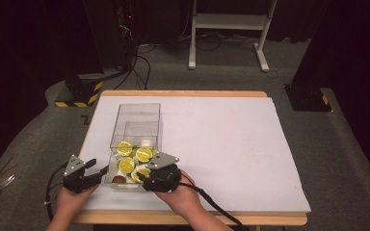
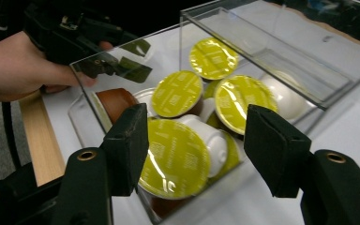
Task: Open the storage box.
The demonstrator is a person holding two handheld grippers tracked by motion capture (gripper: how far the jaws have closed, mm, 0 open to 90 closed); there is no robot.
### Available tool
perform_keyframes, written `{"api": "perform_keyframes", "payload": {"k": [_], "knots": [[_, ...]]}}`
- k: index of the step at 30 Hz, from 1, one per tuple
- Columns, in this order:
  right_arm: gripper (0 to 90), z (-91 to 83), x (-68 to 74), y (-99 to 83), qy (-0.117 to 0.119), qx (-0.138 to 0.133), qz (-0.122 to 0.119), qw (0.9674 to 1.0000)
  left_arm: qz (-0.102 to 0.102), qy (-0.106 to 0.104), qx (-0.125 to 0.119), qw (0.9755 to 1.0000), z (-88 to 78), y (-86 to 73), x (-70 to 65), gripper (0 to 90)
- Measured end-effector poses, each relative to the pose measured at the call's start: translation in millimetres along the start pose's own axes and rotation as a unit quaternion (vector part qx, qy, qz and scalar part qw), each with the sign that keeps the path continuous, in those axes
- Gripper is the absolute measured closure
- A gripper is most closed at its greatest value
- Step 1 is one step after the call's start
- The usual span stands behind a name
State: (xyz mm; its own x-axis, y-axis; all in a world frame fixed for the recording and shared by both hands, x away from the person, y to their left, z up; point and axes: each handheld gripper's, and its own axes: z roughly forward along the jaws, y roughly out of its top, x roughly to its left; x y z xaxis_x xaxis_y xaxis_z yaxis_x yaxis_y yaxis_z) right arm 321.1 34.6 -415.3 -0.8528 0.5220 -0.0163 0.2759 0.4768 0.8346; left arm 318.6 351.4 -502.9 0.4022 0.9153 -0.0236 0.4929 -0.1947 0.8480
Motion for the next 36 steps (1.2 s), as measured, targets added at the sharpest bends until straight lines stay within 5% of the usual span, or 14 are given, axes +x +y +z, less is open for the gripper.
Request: {"api": "perform_keyframes", "payload": {"k": [19,29,36], "knots": [[52.2,21.3,19.7,4.4,-0.001,0.029,-0.028,0.9992,-0.003,-0.003,0.001,1.0000,0.3,0.0,0.2,36.9],[56.5,11.8,12.5,1.5,-0.009,0.017,-0.020,0.9996,0.001,-0.001,0.002,1.0000,0.3,0.1,0.1,36.9],[69.6,3.5,8.6,-4.4,-0.007,0.005,-0.012,0.9999,0.002,0.000,0.003,1.0000,0.4,0.2,0.1,36.9]]}}
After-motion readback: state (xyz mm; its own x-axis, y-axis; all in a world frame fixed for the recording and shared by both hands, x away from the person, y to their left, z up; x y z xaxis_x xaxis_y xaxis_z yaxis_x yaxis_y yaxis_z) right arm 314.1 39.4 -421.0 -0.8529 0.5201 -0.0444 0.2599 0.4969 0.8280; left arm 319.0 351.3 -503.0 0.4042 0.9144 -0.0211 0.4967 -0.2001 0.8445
